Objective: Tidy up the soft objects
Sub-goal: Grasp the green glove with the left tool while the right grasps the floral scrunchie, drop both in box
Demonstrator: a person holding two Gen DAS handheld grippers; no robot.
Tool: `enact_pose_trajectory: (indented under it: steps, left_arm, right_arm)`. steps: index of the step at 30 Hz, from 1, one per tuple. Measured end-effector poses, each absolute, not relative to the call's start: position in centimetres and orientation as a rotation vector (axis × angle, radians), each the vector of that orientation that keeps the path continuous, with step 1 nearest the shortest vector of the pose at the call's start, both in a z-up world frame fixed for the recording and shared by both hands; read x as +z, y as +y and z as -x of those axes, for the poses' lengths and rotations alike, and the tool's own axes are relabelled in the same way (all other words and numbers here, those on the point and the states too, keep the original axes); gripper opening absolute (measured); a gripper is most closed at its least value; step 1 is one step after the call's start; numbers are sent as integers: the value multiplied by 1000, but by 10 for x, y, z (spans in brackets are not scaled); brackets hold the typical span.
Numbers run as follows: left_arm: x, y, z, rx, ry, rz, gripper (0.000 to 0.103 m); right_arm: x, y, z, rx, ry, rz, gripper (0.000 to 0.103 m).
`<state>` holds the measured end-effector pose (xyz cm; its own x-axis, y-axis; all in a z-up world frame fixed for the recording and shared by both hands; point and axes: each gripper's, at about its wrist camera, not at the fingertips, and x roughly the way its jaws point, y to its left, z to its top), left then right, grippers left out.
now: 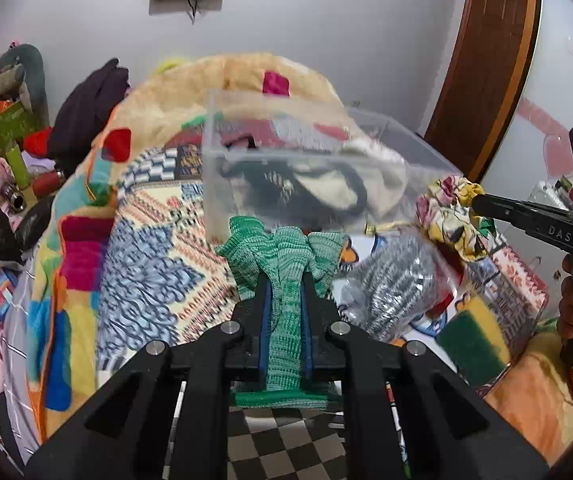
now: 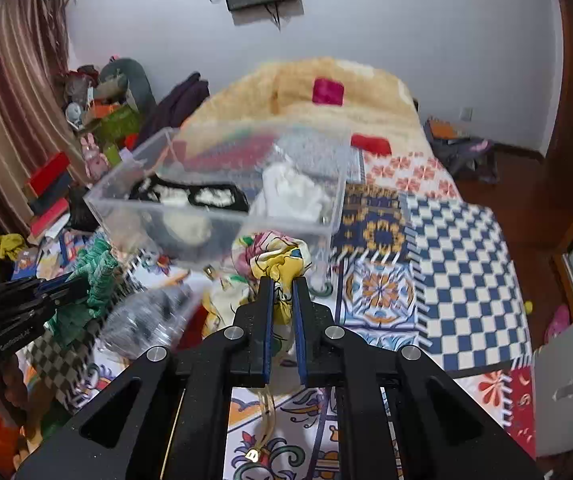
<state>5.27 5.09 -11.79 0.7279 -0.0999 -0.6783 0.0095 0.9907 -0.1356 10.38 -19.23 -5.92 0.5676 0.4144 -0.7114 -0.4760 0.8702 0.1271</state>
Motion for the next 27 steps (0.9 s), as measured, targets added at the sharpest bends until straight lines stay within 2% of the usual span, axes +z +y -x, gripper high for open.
enact_pose_trajectory:
  steps: [15,27]
  left_arm:
    - [-41,58,-65,-56,558,117,12]
    - [-23,57,-126,-65,527,94,12]
  right_arm:
    - [4,-187,-104,534,625,70,8]
    - [18,-161,-135,538,562,92,8]
